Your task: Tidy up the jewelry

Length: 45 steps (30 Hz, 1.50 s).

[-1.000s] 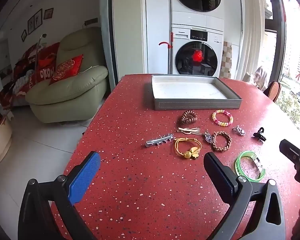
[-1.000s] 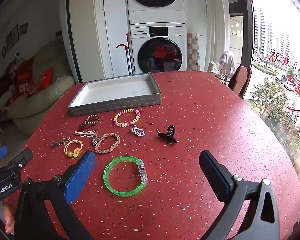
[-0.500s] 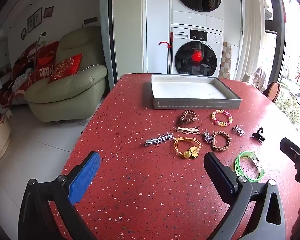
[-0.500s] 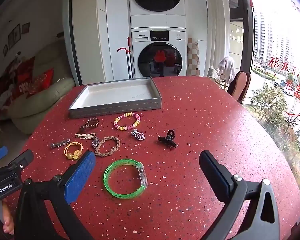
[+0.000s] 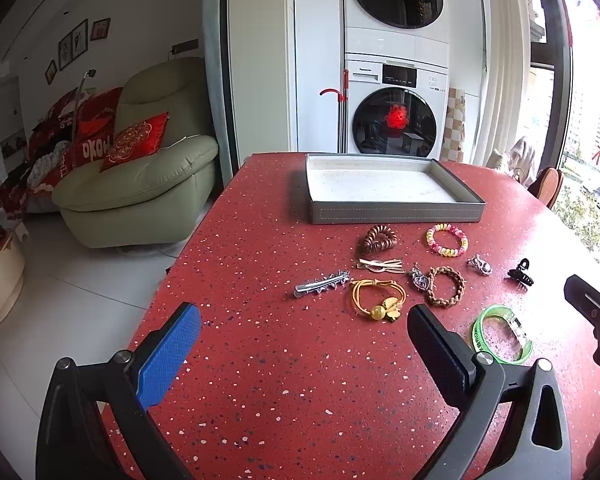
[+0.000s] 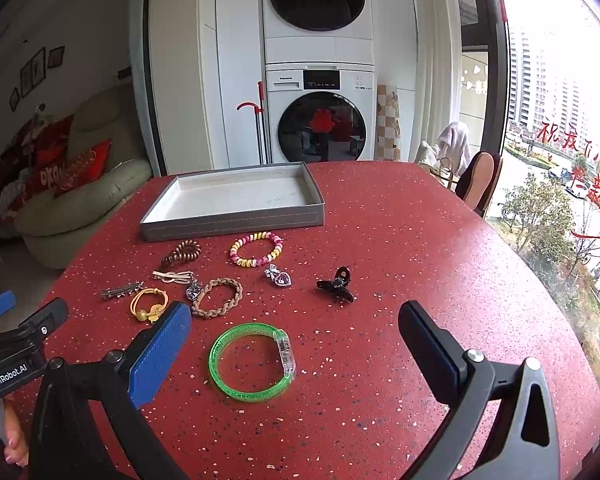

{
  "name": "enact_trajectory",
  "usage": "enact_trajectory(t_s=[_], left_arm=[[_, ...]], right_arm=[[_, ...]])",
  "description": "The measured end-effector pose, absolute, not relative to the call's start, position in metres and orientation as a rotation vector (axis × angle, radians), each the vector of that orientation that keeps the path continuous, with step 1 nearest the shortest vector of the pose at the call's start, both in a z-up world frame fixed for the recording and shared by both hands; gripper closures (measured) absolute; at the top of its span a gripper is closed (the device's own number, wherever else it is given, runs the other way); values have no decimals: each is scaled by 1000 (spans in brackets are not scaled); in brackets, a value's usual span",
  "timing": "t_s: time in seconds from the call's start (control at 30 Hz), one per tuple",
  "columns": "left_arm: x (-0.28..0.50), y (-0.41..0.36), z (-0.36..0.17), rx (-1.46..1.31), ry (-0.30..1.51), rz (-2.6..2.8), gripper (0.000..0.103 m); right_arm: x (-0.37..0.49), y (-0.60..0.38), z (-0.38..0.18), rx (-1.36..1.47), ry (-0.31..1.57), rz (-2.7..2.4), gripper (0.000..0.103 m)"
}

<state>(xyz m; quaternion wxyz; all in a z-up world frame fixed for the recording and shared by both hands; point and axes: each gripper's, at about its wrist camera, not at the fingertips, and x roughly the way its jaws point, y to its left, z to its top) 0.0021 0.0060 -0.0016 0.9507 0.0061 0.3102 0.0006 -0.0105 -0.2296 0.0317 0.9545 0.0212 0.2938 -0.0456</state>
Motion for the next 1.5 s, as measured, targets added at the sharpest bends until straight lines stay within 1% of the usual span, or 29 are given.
enact_trajectory(t_s=[1.5], left_arm=[[2,0,-4,10,645,7,0]], right_arm=[[-14,-228,34,44,591,-83,0]])
